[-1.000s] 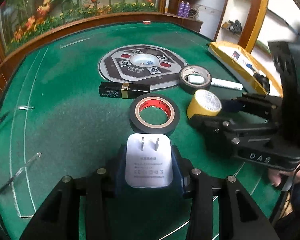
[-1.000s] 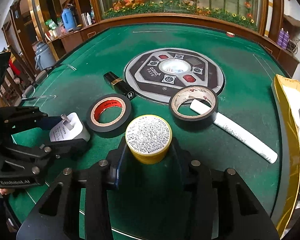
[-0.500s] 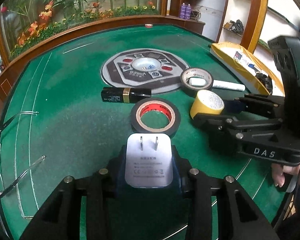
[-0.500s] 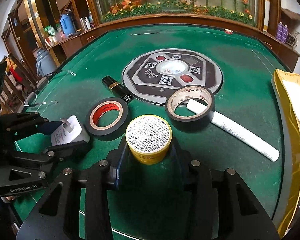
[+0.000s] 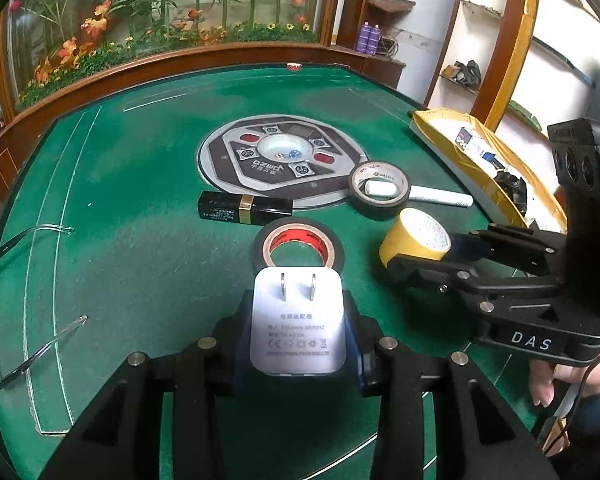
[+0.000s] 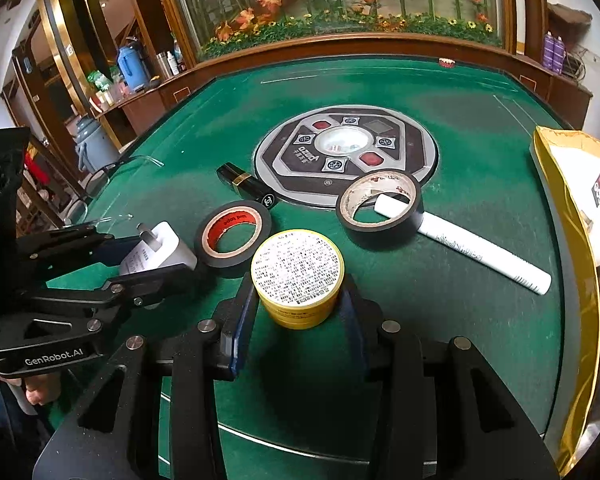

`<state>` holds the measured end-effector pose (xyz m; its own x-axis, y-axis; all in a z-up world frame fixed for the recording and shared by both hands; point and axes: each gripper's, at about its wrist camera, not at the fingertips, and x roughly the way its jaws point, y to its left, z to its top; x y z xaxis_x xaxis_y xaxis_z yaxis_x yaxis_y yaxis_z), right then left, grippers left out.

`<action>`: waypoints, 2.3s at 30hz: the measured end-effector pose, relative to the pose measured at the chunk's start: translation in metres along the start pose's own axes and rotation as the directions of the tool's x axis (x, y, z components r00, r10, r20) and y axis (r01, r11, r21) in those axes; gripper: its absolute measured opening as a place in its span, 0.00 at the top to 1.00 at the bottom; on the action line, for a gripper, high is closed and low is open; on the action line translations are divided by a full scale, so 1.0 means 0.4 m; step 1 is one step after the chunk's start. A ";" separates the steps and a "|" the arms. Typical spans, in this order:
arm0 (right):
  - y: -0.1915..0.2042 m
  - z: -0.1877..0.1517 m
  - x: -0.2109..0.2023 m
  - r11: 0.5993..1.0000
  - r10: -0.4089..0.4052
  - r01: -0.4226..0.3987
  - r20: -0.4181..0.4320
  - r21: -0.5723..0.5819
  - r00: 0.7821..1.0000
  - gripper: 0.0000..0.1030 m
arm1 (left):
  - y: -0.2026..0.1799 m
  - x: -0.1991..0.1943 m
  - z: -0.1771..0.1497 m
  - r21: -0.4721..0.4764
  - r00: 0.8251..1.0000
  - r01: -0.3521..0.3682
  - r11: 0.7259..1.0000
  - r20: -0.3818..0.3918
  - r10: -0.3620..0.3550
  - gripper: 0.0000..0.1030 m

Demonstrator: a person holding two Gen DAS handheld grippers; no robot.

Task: Organize rigid objects
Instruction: 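Lift the plug with the left tool while the right lifts the yellow tape toward the tray, then lower the plug and yellow tape into the tray and open both tools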

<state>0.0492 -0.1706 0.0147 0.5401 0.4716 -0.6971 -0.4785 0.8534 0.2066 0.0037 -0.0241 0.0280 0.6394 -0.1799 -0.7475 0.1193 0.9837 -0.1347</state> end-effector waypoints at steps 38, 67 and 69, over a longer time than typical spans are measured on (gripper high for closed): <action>-0.121 0.006 -0.195 0.987 0.019 -0.041 0.140 0.157 0.990 0.61 | -0.154 -0.022 0.055 0.004 0.987 0.144 0.990 0.067 -0.144 0.62; -0.609 0.028 -0.476 0.914 -0.273 0.188 0.204 0.359 0.940 0.62 | -0.565 0.178 0.361 0.115 0.957 0.281 0.953 0.044 -0.288 0.61; -0.649 0.049 -0.448 0.908 -0.263 0.191 0.152 0.372 0.953 0.62 | -0.581 0.206 0.376 0.119 0.963 0.259 0.959 0.041 -0.265 0.61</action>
<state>0.0902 -0.4723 0.0993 0.7457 0.2587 -0.6140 -0.0736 0.9479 0.3099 0.1429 -0.2680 0.0956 0.6158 -0.4345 -0.6573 0.3700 0.8960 -0.2456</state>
